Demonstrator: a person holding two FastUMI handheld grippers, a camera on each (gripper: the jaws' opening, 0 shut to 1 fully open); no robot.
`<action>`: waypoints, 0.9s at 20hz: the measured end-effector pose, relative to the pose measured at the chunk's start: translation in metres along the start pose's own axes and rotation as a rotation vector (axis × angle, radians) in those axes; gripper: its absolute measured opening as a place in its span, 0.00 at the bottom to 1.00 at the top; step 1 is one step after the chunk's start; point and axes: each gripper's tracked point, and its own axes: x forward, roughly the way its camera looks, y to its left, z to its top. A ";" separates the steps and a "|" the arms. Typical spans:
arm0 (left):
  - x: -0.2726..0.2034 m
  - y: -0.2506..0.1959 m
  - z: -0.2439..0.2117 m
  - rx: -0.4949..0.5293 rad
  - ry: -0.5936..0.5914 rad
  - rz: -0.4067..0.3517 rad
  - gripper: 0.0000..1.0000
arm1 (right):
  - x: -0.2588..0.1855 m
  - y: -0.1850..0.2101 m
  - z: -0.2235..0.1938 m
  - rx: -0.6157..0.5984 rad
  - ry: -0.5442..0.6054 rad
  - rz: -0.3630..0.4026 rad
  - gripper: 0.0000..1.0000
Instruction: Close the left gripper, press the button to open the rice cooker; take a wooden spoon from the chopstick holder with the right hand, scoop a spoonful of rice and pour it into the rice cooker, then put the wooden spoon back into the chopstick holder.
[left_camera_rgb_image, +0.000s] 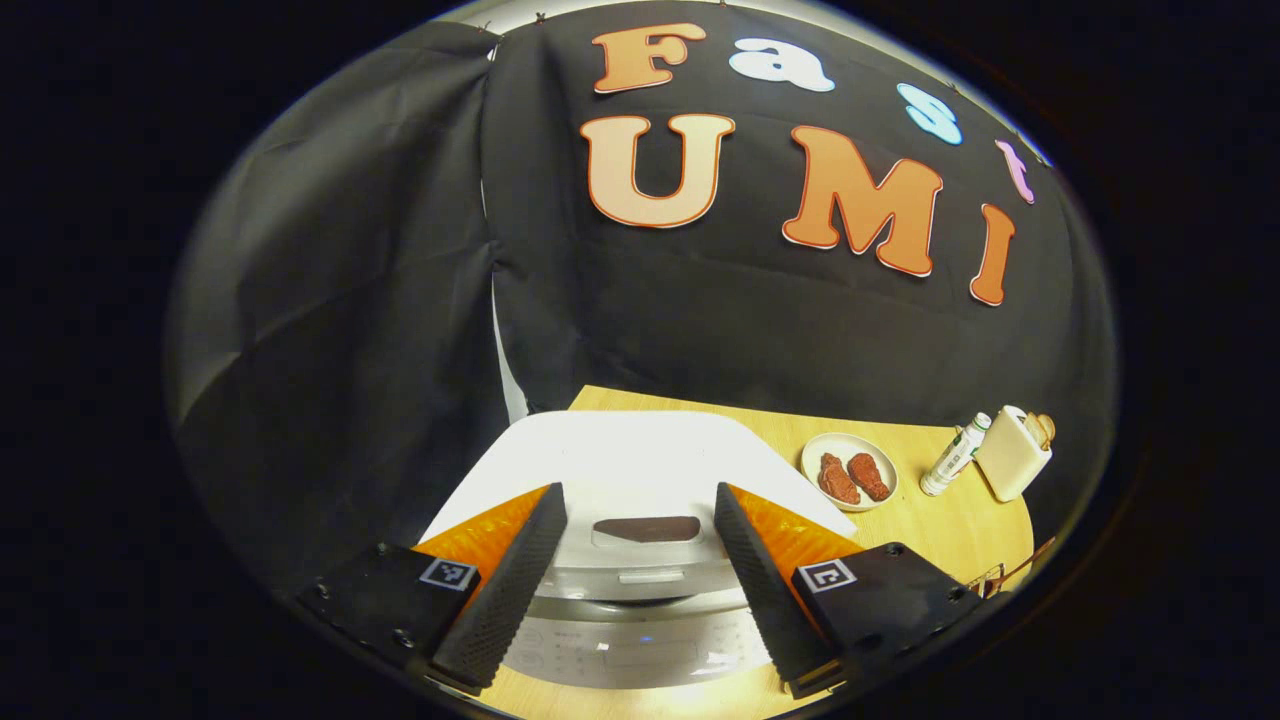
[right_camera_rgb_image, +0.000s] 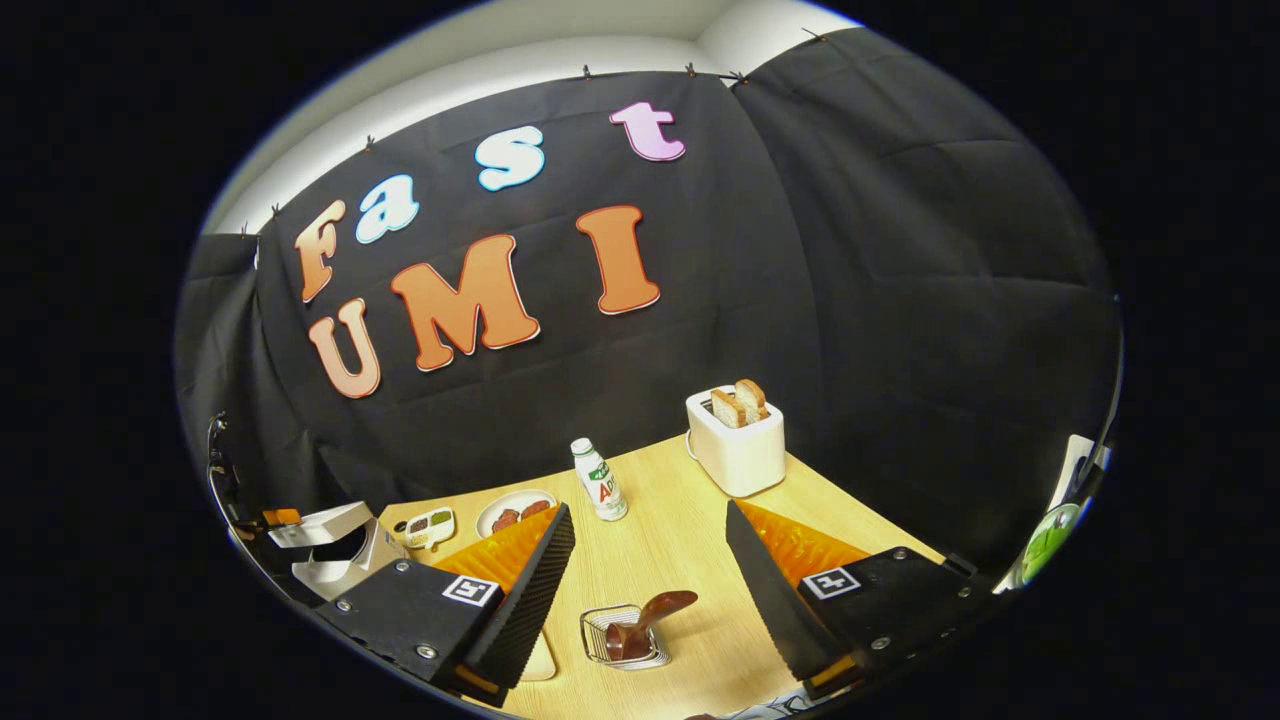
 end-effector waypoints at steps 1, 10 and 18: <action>-0.001 0.000 -0.004 0.000 0.000 0.002 1.00 | -0.001 0.002 -0.002 -0.002 0.003 0.004 0.95; -0.001 0.001 -0.051 0.040 0.080 0.015 1.00 | -0.007 -0.002 -0.015 0.004 0.027 0.007 0.95; 0.007 0.001 -0.075 0.054 0.071 0.020 1.00 | -0.007 -0.002 -0.028 0.007 0.052 -0.001 0.95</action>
